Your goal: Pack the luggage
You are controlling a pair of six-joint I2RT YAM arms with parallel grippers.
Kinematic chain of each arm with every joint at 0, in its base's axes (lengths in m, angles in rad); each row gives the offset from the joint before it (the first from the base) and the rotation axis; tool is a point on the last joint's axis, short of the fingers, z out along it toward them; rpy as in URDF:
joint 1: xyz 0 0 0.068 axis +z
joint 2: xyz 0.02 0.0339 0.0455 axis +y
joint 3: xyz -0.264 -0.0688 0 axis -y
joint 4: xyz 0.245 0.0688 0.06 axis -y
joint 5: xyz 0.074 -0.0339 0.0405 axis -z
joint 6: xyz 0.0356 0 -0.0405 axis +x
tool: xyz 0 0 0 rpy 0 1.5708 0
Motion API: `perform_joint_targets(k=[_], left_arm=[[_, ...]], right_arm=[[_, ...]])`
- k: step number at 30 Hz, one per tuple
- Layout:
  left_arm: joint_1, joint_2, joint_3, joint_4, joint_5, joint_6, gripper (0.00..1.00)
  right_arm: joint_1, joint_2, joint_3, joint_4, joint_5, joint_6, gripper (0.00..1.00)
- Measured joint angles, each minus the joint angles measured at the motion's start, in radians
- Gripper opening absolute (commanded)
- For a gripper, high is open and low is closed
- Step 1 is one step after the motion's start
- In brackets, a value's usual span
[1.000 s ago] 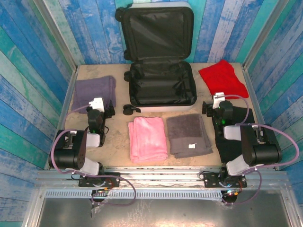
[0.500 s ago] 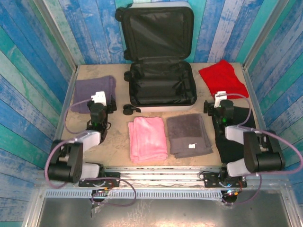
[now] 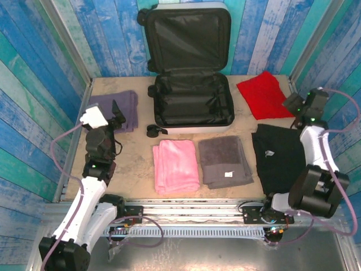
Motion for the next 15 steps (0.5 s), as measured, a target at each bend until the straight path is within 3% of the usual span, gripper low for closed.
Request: perform_joint_targets(k=[3, 8, 15], left_arm=[[0.0, -0.005, 0.052, -0.077, 0.032, -0.017, 0.93], [0.0, 0.053, 0.107, -0.178, 0.141, -0.03, 0.93], [-0.001, 0.114, 0.115, -0.231, 0.319, -0.059, 0.93]], right_arm=[[-0.082, 0.112, 0.076, -0.101, -0.132, 0.063, 0.95], [-0.116, 0.298, 0.204, -0.189, -0.32, 0.113, 0.94], [-0.113, 0.405, 0.215, -0.201, -0.408, 0.174, 0.95]])
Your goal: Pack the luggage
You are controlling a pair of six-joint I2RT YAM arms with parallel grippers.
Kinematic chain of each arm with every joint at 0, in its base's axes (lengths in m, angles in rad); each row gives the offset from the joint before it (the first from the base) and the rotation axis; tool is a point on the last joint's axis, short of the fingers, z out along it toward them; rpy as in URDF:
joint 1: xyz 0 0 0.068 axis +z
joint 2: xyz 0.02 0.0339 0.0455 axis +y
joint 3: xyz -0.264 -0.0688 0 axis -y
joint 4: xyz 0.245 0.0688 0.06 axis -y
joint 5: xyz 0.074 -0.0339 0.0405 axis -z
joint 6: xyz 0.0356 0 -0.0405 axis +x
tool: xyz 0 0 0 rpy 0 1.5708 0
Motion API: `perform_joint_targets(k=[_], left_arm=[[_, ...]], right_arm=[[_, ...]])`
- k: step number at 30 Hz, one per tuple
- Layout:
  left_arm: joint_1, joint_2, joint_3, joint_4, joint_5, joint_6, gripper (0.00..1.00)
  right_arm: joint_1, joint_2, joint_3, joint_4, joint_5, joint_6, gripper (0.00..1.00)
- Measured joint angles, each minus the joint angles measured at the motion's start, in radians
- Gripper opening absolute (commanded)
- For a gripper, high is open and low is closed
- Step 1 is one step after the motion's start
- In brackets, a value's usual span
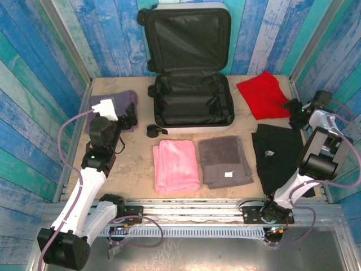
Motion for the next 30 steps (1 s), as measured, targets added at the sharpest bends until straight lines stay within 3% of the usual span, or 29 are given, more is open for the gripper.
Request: perform_joint_targets(k=[6, 19, 23, 30], left_arm=[[-0.023, 0.029, 0.001, -0.008, 0.072, -0.004, 0.93], [-0.174, 0.119, 0.047, -0.034, 0.069, 0.053, 0.93], [-0.251, 0.154, 0.073, -0.043, 0.04, 0.085, 0.93], [-0.459, 0.258, 0.199, -0.108, -0.065, 0.204, 0.93]], right_arm=[[0.015, 0.055, 0.01, 0.014, -0.005, 0.034, 0.96], [0.093, 0.199, 0.113, 0.013, 0.052, 0.083, 0.93], [0.092, 0.218, 0.134, 0.013, 0.094, 0.101, 0.88], [0.089, 0.326, 0.228, 0.05, 0.126, 0.13, 0.76]])
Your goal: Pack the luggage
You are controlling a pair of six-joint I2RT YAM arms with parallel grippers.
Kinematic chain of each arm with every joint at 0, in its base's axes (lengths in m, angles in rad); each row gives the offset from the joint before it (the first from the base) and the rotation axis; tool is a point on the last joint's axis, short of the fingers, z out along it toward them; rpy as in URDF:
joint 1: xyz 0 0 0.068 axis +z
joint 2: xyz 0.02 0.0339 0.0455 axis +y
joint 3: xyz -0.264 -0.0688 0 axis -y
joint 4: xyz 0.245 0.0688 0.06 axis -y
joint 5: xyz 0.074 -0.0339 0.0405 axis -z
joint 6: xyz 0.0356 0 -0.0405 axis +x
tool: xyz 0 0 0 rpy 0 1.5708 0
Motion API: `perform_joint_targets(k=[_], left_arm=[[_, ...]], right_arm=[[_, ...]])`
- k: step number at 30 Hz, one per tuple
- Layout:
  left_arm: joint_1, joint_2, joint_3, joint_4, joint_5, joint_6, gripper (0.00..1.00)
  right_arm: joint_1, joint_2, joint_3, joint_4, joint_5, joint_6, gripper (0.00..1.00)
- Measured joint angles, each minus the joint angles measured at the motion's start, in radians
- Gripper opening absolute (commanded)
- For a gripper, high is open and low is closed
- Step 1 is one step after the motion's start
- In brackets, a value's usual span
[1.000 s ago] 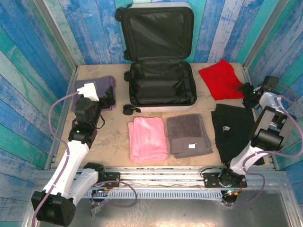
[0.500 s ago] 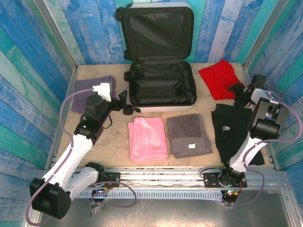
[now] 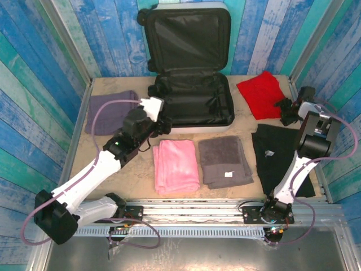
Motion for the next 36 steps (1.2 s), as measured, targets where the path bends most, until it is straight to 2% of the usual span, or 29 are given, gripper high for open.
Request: perform_joint_targets(k=[3, 5, 9, 11, 12, 16, 23, 26, 32, 36], left_arm=[[-0.069, 0.015, 0.013, 0.004, -0.005, 0.058, 0.93], [-0.104, 0.015, 0.003, 0.025, -0.001, 0.097, 0.93], [-0.136, 0.018, -0.019, 0.08, 0.019, 0.163, 0.93], [-0.146, 0.033, -0.019, 0.116, 0.018, 0.197, 0.93], [-0.15, 0.04, -0.019, 0.129, 0.016, 0.213, 0.93], [-0.161, 0.101, 0.005, 0.166, 0.042, 0.299, 0.93], [-0.212, 0.315, 0.201, 0.164, 0.117, 0.452, 0.99], [-0.245, 0.394, 0.253, 0.188, 0.164, 0.514, 0.94], [-0.287, 0.597, 0.402, 0.205, 0.248, 0.605, 0.93], [-0.312, 0.732, 0.544, 0.214, 0.264, 0.648, 0.93]], right_arm=[[0.002, 0.029, 0.041, -0.002, 0.015, -0.007, 0.68], [0.007, 0.046, 0.068, -0.012, 0.03, -0.023, 0.57], [0.013, 0.071, 0.102, -0.038, 0.052, -0.067, 0.27], [0.015, 0.071, 0.102, -0.061, 0.056, -0.089, 0.07], [0.015, 0.069, 0.103, -0.068, 0.055, -0.1, 0.01], [0.016, 0.051, 0.107, -0.107, 0.044, -0.135, 0.01], [0.018, -0.098, 0.06, -0.146, 0.001, -0.122, 0.0], [0.019, -0.169, 0.027, -0.151, -0.021, -0.101, 0.0], [0.027, -0.251, -0.026, -0.168, -0.064, -0.061, 0.0], [0.032, -0.286, -0.054, -0.179, -0.085, -0.044, 0.0]])
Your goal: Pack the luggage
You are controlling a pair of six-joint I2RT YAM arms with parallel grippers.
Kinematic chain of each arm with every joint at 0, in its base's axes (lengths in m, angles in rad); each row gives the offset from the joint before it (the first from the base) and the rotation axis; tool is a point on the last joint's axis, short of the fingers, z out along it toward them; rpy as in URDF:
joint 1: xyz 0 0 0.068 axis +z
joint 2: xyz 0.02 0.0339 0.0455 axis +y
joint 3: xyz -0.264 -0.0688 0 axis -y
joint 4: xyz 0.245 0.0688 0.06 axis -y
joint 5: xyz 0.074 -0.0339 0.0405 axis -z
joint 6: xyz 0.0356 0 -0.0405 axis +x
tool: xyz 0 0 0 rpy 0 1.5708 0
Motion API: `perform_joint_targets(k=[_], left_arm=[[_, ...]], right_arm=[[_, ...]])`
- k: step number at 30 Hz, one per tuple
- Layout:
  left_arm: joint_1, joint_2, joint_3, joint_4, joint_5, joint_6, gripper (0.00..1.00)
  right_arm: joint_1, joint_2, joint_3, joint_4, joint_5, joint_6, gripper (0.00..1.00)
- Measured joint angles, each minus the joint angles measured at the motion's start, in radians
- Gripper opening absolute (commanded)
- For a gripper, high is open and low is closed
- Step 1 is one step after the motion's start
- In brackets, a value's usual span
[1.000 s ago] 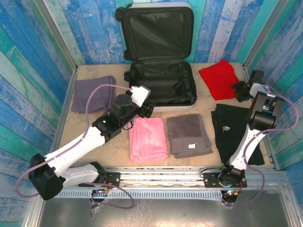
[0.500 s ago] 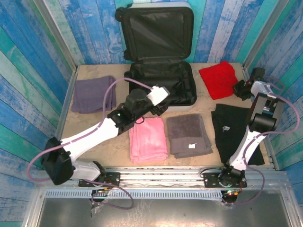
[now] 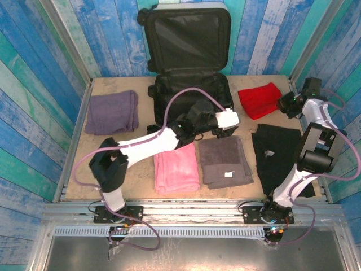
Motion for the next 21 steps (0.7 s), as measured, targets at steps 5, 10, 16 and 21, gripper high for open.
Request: perform_joint_targets(k=[5, 10, 16, 21], left_arm=[[-0.066, 0.139, 0.11, 0.034, -0.021, 0.013, 0.93], [-0.097, 0.26, 0.2, 0.046, -0.05, 0.0, 0.91], [-0.089, 0.369, 0.34, 0.041, -0.069, -0.001, 0.9], [-0.086, 0.406, 0.38, 0.04, -0.068, 0.002, 0.89]], right_arm=[[0.0, -0.048, -0.025, -0.015, -0.027, 0.005, 0.0], [0.0, -0.098, -0.068, -0.021, -0.049, 0.005, 0.0], [0.0, -0.111, -0.107, -0.023, -0.097, 0.013, 0.0], [0.0, -0.12, -0.121, -0.024, -0.128, 0.016, 0.0]])
